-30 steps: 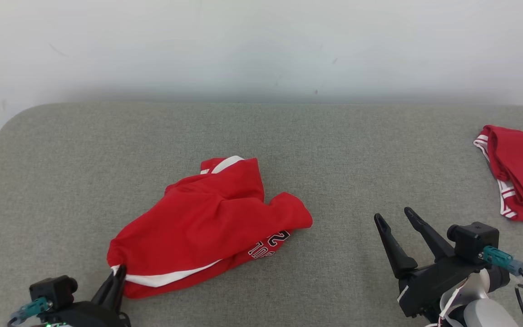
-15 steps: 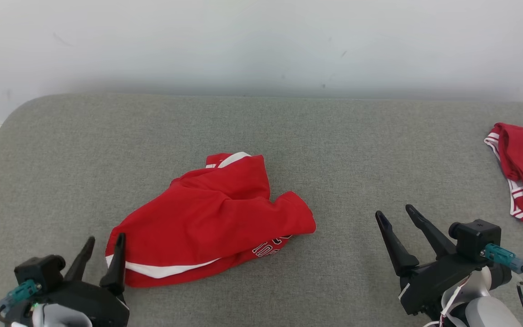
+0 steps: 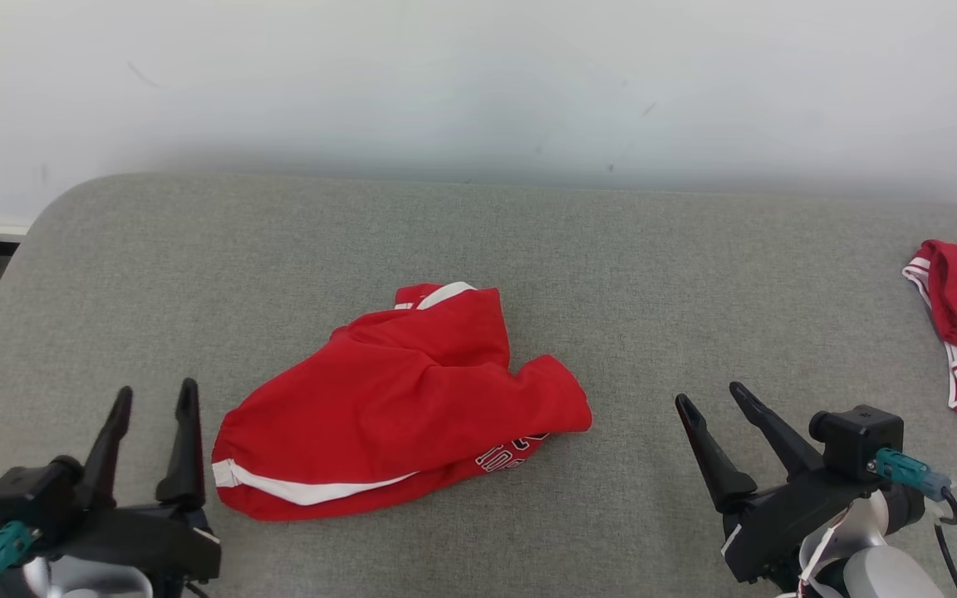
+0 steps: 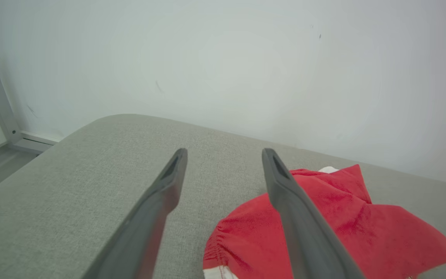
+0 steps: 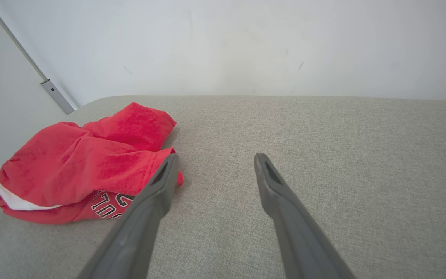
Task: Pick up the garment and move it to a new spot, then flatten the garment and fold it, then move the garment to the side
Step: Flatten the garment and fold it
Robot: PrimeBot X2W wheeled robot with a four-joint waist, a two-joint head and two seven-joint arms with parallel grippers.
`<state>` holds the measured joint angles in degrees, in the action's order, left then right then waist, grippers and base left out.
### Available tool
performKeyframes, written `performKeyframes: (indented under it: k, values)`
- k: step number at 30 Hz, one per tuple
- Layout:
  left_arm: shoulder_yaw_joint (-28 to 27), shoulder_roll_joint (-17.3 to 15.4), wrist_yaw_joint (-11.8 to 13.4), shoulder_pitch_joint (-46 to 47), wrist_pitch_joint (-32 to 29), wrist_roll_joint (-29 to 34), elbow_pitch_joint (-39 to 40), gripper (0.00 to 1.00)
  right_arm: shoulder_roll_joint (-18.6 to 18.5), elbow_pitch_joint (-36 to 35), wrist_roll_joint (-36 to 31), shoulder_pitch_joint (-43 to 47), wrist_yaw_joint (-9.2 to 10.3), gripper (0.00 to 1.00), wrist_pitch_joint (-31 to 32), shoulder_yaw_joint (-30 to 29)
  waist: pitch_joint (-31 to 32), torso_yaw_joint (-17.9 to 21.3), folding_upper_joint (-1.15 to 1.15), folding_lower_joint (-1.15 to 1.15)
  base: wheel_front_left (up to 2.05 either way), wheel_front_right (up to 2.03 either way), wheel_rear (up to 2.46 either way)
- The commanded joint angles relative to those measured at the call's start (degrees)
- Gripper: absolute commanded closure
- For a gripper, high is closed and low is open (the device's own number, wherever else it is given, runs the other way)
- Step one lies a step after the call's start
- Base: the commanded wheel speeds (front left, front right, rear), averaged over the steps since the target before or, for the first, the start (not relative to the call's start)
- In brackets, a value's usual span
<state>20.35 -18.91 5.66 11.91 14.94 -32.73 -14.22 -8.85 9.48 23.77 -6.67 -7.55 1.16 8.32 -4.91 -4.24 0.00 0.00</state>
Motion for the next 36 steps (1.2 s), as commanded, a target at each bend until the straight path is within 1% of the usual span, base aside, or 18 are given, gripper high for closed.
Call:
performKeyframes:
  k: [1, 7, 8, 9, 16, 22, 26, 30, 36]
  values:
    - [-1.57, 0.02, 0.32, -1.25, 0.32, 1.69, 1.03, 0.00, -0.30, 0.02, 0.65, -0.05, 0.13, 0.00, 0.15, 0.07, 0.26, -0.18, 0.00, 0.00, 0.00, 0.00, 0.00]
    - [-7.02, 1.23, 1.50, -4.49, 0.32, 6.74, 4.06, 0.00, -0.36, 0.26, 0.87, 0.31, 0.13, 0.00, 0.36, 0.22, 1.14, -0.40, 0.00, 0.00, 0.00, 0.00, 0.00]
    - [-8.79, 1.75, 1.85, -5.62, 0.32, 8.16, 4.97, 0.00, -0.46, 0.28, 0.93, 0.48, 0.12, 0.00, 0.45, 0.18, 1.46, -0.50, 0.00, 0.00, 0.00, 0.00, 0.00]
    - [-8.79, 1.75, 1.85, -5.62, 0.32, 8.16, 4.97, 0.00, -0.46, 0.28, 0.93, 0.48, 0.12, 0.00, 0.45, 0.18, 1.46, -0.50, 0.00, 0.00, 0.00, 0.00, 0.00]
    - [-15.54, 4.28, 2.75, -9.12, 0.32, 11.37, 8.82, 0.00, -0.41, 0.38, 0.84, 0.98, 0.13, 0.00, 0.65, 0.15, 2.40, -1.10, 0.00, 0.00, 0.00, 0.00, 0.00]
    - [-20.30, 6.11, 2.68, -12.00, 0.33, 13.80, 11.42, 0.00, -0.28, 0.15, 0.67, 1.33, 0.12, 0.00, 0.78, 0.21, 2.81, -1.54, 0.00, 0.00, 0.00, 0.00, 0.00]
    - [-21.84, 5.76, 2.92, -14.24, 0.33, 16.54, 11.31, 0.00, -0.30, -0.02, 0.64, 1.44, 0.13, 0.00, 1.11, 0.26, 2.86, -1.77, 0.00, 0.00, 0.00, 0.00, 0.00]
    - [-23.30, 5.77, 3.48, -15.51, 0.33, 17.50, 11.92, 0.00, -0.44, -0.25, 0.75, 1.52, 0.13, 0.00, 1.28, 0.04, 2.78, -2.10, 0.00, 0.00, 0.00, 0.00, 0.00]
    - [-24.30, 6.36, 2.77, -16.53, 0.33, 17.82, 13.54, 0.00, -0.69, -0.51, 1.08, 1.49, 0.13, 0.00, 1.92, -0.14, 2.66, -2.69, 0.00, 0.00, 0.00, 0.00, 0.00]
